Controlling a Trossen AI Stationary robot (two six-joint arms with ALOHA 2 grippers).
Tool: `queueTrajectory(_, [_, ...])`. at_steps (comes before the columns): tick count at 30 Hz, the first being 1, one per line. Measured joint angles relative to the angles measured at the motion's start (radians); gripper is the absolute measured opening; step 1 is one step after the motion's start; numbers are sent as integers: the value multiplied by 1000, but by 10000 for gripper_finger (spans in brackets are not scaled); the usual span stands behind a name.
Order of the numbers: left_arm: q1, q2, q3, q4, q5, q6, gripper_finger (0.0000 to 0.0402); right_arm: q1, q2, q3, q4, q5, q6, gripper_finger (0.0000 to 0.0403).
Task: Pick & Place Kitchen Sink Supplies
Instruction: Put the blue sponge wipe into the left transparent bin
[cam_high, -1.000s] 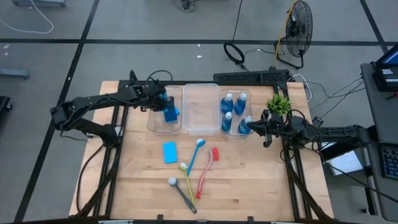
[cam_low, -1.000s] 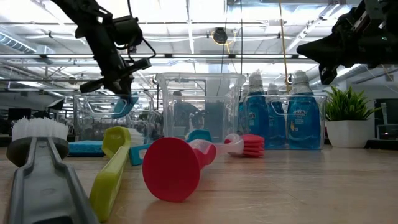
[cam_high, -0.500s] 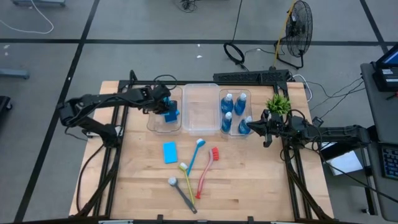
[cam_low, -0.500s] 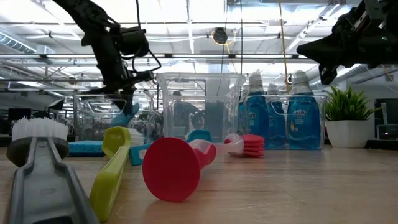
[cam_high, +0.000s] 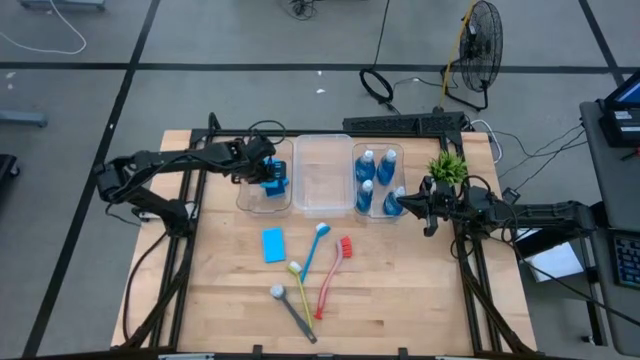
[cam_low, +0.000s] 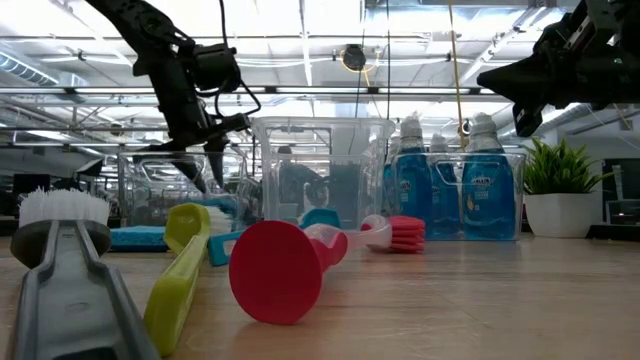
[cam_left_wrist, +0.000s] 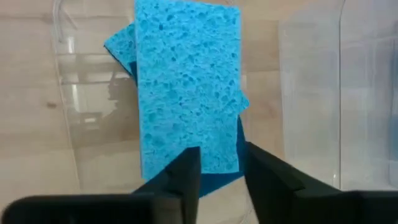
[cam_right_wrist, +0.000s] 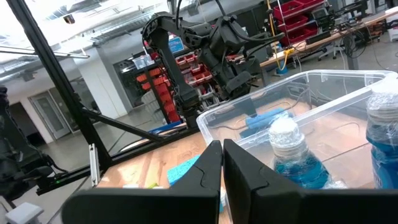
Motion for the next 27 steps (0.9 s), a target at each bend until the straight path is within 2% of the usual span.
queueTrajectory(3, [0,-1,0,0,8,-9,165,0,0,0,0,0,0,4])
queueTrajectory(7, [12,-36,0,2,98,16,212,0,0,0,0,0,0,4])
queueTrajectory(12, [15,-115,0,3,128,-5,241,0,0,0,0,0,0,4])
queueTrajectory(20, [-57,-307,0,19,157,-11,230,0,0,0,0,-1,0,4])
queueTrajectory(27, [-224,-447,0,24,226,-54,198,0,0,0,0,-1,0,4])
